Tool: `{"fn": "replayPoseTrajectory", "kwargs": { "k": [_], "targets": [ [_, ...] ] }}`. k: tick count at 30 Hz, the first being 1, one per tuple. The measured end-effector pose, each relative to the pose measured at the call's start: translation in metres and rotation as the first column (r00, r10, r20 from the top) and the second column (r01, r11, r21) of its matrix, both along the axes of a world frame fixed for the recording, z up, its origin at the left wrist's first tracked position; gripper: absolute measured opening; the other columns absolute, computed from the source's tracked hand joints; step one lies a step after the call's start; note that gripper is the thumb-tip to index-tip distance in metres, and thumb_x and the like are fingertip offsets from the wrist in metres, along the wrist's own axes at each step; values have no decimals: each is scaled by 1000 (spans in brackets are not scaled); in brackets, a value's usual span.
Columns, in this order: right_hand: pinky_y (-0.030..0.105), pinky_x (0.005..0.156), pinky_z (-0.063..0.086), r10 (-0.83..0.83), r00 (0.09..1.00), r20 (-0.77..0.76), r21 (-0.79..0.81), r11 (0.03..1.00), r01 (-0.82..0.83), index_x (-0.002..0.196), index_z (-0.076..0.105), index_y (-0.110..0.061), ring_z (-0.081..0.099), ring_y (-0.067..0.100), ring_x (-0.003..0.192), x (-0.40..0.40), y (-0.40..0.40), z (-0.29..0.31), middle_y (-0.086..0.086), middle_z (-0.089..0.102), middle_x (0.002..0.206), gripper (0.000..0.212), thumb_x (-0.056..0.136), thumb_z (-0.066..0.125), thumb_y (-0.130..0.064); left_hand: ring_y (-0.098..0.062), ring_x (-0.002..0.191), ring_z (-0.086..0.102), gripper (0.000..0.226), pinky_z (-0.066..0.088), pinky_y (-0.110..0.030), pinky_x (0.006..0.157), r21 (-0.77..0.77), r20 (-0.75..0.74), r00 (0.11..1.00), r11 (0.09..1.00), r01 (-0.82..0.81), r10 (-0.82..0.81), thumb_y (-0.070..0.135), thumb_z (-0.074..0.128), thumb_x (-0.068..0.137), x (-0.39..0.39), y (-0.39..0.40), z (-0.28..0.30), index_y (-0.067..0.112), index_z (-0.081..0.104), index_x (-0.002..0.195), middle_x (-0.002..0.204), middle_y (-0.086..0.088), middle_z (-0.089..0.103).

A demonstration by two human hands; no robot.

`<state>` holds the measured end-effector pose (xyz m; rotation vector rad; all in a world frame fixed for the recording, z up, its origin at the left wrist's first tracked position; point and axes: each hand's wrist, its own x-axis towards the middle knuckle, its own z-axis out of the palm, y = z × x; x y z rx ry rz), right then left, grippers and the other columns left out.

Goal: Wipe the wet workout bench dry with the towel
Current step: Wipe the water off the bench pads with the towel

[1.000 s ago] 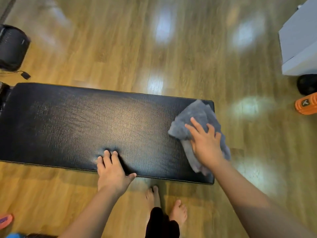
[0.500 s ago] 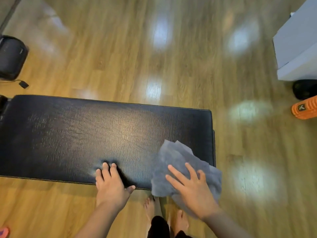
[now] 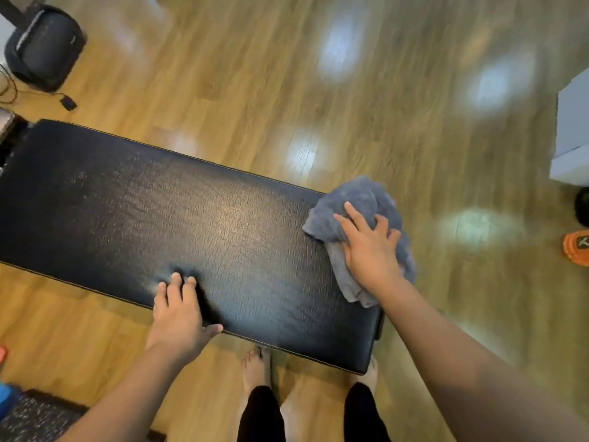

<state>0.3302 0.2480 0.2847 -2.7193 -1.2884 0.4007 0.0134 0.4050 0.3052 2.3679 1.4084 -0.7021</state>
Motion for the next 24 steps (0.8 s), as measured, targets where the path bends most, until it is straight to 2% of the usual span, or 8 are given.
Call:
{"fn": "replayPoseTrajectory", "kwargs": {
  "k": [3, 7, 9, 12, 14, 16, 21, 24],
  "targets": [
    [56, 92, 31, 107, 994, -30, -11, 994, -107, 145, 36, -38, 26, 43, 129, -21, 30, 5, -12, 17, 163, 52, 98, 50, -21, -38, 148, 0, 109, 14, -50, 120, 11, -33, 999, 1000, 16, -15, 59, 69, 77, 3, 1, 4, 11, 6, 153, 162, -15, 2],
    [62, 85, 42, 465, 885, -32, -6, 885, -465, 138, 47, -35, 42, 50, 127, -90, -4, 9, -8, 31, 158, 58, 86, 62, -17, -35, 149, 0, 104, 16, -51, 119, 82, -90, 996, 996, -21, 28, 54, 66, 81, 12, -17, 13, 13, 4, 154, 162, -12, 2],
    [59, 80, 46, 598, 801, -16, -23, 801, -598, 135, 49, -36, 48, 47, 125, -110, -42, 10, -8, 35, 156, 52, 85, 55, -24, -34, 149, -2, 94, 15, -50, 119, 89, -27, 996, 993, -80, 82, 40, 65, 85, 26, -40, 19, 14, 6, 154, 162, -11, 1],
    [59, 76, 50, 685, 728, -28, -92, 723, -685, 135, 50, -39, 50, 46, 125, -99, -104, 5, -11, 31, 158, 51, 85, 46, -30, -34, 149, 2, 76, 14, -48, 120, 45, 239, 951, 977, -210, 194, 14, 60, 85, 50, -86, 22, 11, 22, 151, 160, -12, 12],
    [59, 72, 51, 697, 717, 15, -115, 713, -691, 136, 48, -39, 44, 46, 125, -71, -133, 1, -11, 24, 161, 54, 83, 44, -29, -33, 148, 11, 68, 16, -44, 121, -22, 407, 865, 950, -312, 294, 3, 55, 83, 67, -116, 23, 9, 33, 146, 157, -12, 24],
    [56, 71, 50, 658, 752, 37, -111, 750, -652, 137, 47, -39, 43, 44, 122, -36, -148, 1, -12, 22, 161, 58, 81, 40, -22, -29, 148, 16, 64, 15, -38, 121, -106, 488, 783, 917, -385, 385, 0, 52, 84, 82, -145, 25, 8, 36, 145, 156, -10, 29],
    [52, 81, 42, 516, 856, 38, -124, 852, -509, 142, 38, -41, 44, 45, 120, 34, -107, 6, -17, 20, 160, 60, 91, 59, -17, -19, 147, 17, 59, 12, -29, 121, -185, 575, 666, 868, -460, 475, 8, 50, 90, 104, -200, 27, 14, 36, 146, 156, -4, 31],
    [55, 92, 36, 408, 913, 5, -125, 906, -404, 146, 31, -40, 33, 42, 121, 40, -48, 11, -17, 12, 162, 50, 100, 45, -25, -16, 146, 18, 57, 13, -27, 120, -206, 596, 619, 843, -498, 511, 13, 52, 90, 113, -229, 28, 16, 38, 145, 155, 0, 30]
  ]
}}
